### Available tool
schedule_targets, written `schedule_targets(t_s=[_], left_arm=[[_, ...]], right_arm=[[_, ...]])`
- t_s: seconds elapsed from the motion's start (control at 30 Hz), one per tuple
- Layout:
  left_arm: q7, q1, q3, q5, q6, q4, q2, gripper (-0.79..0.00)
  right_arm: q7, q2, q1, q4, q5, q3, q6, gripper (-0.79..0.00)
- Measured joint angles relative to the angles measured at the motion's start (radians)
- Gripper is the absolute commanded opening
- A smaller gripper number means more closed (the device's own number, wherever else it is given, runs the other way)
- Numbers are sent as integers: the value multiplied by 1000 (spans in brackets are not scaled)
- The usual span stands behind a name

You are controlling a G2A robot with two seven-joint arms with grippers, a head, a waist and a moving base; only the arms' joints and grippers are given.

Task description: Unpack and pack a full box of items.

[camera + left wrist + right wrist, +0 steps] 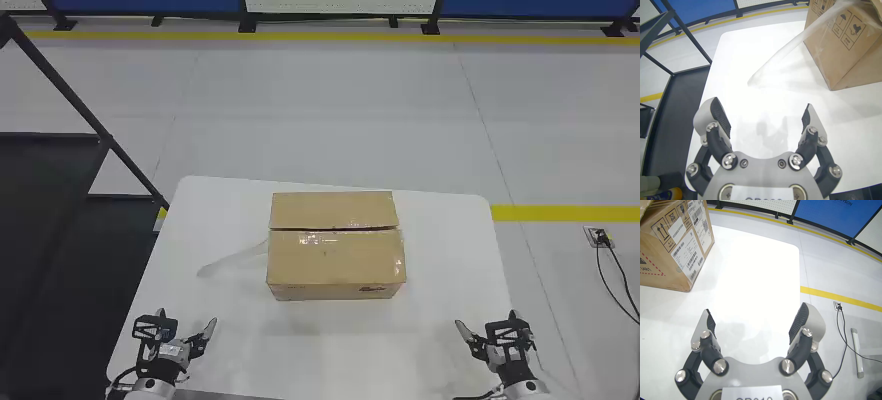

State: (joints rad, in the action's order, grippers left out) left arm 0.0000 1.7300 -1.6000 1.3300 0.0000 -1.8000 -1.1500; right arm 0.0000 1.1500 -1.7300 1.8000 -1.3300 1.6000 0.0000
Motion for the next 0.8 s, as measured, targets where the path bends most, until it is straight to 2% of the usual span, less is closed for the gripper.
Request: schedule_targets(t_s=[0.63, 0.8], left_arm=[[2, -2, -1, -6, -3, 0, 0, 0], [49, -23, -27, -68, -63, 2, -1, 0]], right_arm=[[3, 1, 1, 8, 8, -6, -13, 0], [28, 6, 16, 69, 89, -18, -48, 0]])
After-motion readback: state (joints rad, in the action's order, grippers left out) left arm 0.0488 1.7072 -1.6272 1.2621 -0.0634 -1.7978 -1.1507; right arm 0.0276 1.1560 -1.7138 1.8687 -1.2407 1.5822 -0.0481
